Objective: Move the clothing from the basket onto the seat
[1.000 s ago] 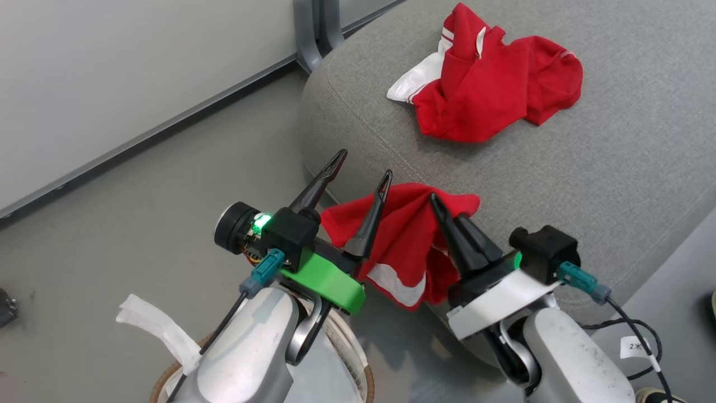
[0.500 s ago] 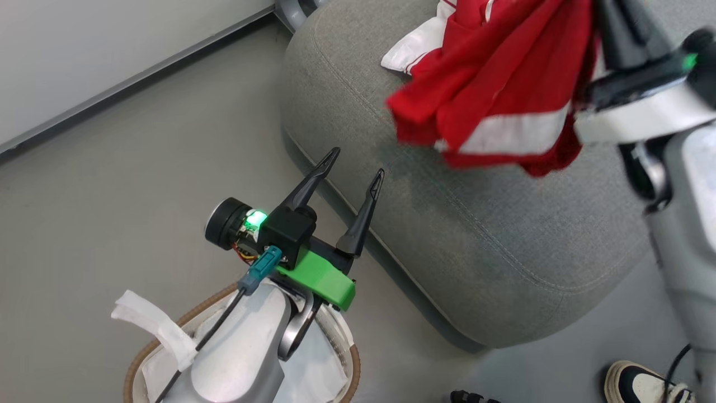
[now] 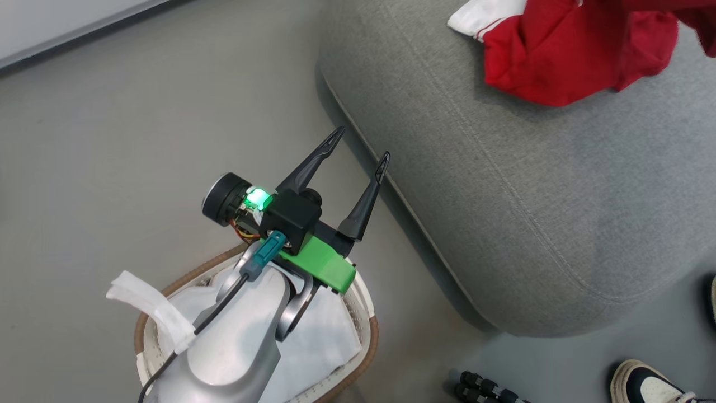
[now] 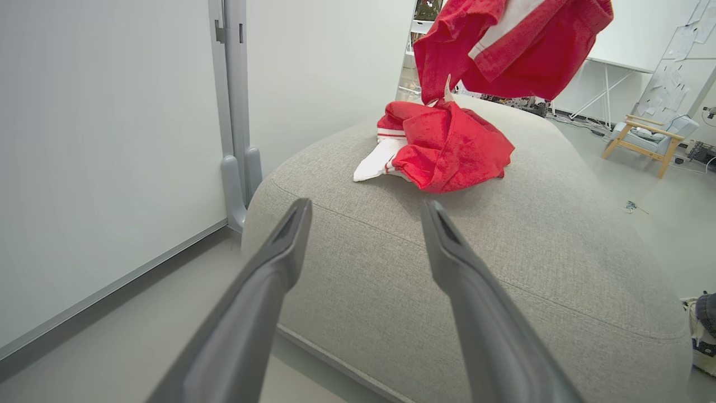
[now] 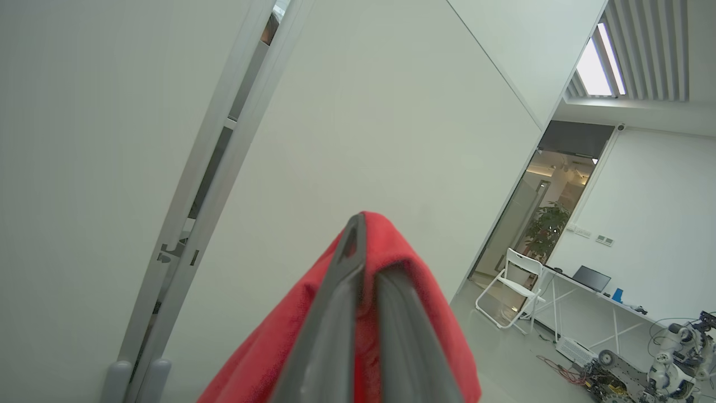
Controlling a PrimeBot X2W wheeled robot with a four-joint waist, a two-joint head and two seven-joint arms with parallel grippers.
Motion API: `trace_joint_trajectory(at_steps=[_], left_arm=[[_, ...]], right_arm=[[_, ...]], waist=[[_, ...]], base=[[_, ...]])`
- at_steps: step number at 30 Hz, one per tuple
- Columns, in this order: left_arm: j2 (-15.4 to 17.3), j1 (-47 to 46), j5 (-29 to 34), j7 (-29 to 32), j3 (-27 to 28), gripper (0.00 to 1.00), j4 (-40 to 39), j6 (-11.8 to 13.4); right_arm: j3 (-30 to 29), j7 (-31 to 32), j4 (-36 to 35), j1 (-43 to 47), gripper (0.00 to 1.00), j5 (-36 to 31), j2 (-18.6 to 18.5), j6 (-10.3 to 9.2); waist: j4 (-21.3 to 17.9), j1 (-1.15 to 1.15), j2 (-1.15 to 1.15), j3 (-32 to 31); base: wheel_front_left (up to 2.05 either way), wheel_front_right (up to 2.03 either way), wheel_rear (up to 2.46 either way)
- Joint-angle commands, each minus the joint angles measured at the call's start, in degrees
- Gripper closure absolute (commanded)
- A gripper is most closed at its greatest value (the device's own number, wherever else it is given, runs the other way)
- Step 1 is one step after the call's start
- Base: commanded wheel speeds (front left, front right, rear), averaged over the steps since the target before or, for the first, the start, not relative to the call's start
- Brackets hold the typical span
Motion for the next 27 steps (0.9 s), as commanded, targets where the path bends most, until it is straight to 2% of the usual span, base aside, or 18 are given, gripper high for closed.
trace_joint_trajectory(at_steps=[1,8,17,19,20,21,27], left_arm=[[0.54,-1.58,0.71,0.04,-0.03,0.00,-0.18,-0.19],[0.66,-3.29,0.96,0.04,-0.15,0.00,0.13,-0.19],[0.52,-3.55,0.67,0.04,-0.10,0.00,0.40,-0.19],[0.50,-3.07,0.54,0.04,0.10,0.00,0.70,-0.18],[0.46,-2.73,0.46,0.04,0.24,0.00,0.89,-0.19],[0.39,-2.29,0.39,0.04,0.34,0.00,0.95,-0.18],[-0.37,0.49,-0.01,0.04,2.64,0.00,1.00,-0.18]], right_arm=[[-0.96,-0.01,1.11,-0.23,1.00,-0.61,0.20,-0.07],[-3.05,-0.01,6.28,6.18,1.00,-2.77,4.29,-0.07],[-4.50,0.00,11.23,16.21,1.00,-4.93,11.49,-0.07],[-5.19,-0.01,10.90,18.03,0.60,-5.00,12.49,-0.07],[-5.82,-0.01,10.50,18.79,0.19,-4.80,13.04,-0.07],[-6.38,-0.01,9.79,19.88,0.00,-4.81,13.56,-0.07],[-9.93,-0.01,5.40,26.65,0.00,-3.57,15.27,-0.07]], waist=[[4.61,0.00,-0.01,4.63],[7.60,0.00,-0.01,8.34],[7.91,0.00,-0.01,9.00],[7.46,0.00,-0.01,8.27],[7.28,0.00,-0.01,7.81],[7.07,0.00,-0.01,7.13],[6.48,0.00,-0.01,2.32]], base=[[0.00,0.00,0.00],[0.00,0.00,0.00],[0.00,0.00,0.00],[0.00,0.00,0.00],[0.00,0.00,0.00],[0.00,0.00,0.00],[0.00,0.00,0.00]])
